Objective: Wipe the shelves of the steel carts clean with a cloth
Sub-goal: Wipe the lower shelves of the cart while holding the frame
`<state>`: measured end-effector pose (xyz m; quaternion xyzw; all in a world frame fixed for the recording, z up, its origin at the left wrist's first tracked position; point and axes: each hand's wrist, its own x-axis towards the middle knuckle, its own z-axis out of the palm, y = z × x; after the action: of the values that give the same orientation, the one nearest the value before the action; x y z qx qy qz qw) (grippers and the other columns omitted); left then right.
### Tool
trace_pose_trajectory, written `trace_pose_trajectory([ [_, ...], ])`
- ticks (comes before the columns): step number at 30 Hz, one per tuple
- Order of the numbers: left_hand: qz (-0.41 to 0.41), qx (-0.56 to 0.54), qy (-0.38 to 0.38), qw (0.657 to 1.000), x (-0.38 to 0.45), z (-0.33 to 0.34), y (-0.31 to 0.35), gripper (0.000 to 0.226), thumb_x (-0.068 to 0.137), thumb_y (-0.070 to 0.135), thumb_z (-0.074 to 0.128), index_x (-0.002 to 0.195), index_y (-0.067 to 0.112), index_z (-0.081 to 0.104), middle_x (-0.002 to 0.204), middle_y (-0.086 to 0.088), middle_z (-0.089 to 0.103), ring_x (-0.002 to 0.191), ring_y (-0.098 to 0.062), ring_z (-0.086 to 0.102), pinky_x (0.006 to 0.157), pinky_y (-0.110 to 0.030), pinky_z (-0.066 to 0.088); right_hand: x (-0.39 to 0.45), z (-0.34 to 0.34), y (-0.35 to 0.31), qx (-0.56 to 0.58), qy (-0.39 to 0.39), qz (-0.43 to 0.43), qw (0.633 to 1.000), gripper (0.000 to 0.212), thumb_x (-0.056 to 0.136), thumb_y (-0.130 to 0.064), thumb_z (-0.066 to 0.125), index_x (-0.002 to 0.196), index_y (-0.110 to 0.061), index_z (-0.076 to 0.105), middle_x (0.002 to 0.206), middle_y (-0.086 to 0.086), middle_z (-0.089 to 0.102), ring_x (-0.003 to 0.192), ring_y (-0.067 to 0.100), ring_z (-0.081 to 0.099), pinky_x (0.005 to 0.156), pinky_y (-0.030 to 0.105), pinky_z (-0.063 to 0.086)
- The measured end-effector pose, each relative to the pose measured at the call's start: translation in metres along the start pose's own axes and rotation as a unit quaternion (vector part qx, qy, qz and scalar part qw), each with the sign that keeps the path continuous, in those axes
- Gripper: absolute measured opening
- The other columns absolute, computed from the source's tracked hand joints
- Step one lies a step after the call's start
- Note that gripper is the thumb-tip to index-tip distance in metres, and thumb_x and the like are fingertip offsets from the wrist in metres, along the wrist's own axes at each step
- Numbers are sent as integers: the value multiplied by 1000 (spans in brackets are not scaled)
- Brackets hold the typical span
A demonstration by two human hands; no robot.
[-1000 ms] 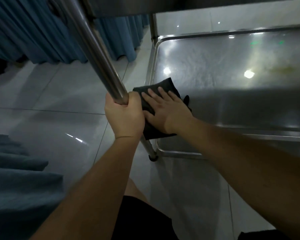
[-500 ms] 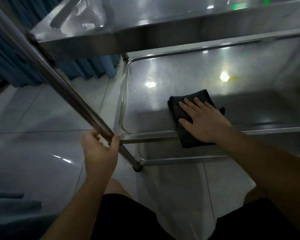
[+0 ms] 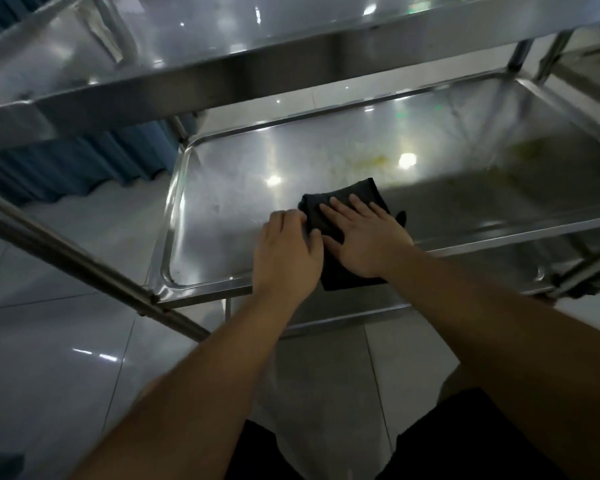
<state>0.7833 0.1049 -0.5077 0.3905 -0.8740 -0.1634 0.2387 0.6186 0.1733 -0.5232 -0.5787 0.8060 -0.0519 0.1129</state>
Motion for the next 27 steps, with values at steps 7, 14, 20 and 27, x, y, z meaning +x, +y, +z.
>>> trace_pose_trajectory([
  [7,-58,82,-58,993,19,37,-2,51,105,50,39,141,17,53,144,-7,53,130,-30,52,109,-46,43,-32,-23,107,-21,0,36,999,85,88,-80,0,163,-41,-5,171,-18,-5,159,13,-3,128,42,3],
  [14,-45,120,-40,991,16,41,9,40,101,49,45,125,19,55,122,-6,56,110,-25,55,94,-42,47,-50,-42,199,-2,13,258,966,76,100,-69,9,165,-33,-3,174,-7,-6,160,27,-3,128,51,5],
  [20,-79,149,-105,980,29,39,16,34,105,37,45,121,9,53,125,-16,54,117,-36,51,97,-46,45,-36,-18,93,9,9,65,998,75,99,-68,8,165,-34,0,173,-9,-2,160,25,-3,127,49,3],
  [27,-98,139,-48,984,20,51,30,44,100,44,50,130,12,51,132,-17,53,125,-38,50,108,-50,40,-35,-21,128,-13,-13,-37,999,75,94,-77,1,162,-46,-7,168,-22,-9,156,7,-11,126,38,-6],
])
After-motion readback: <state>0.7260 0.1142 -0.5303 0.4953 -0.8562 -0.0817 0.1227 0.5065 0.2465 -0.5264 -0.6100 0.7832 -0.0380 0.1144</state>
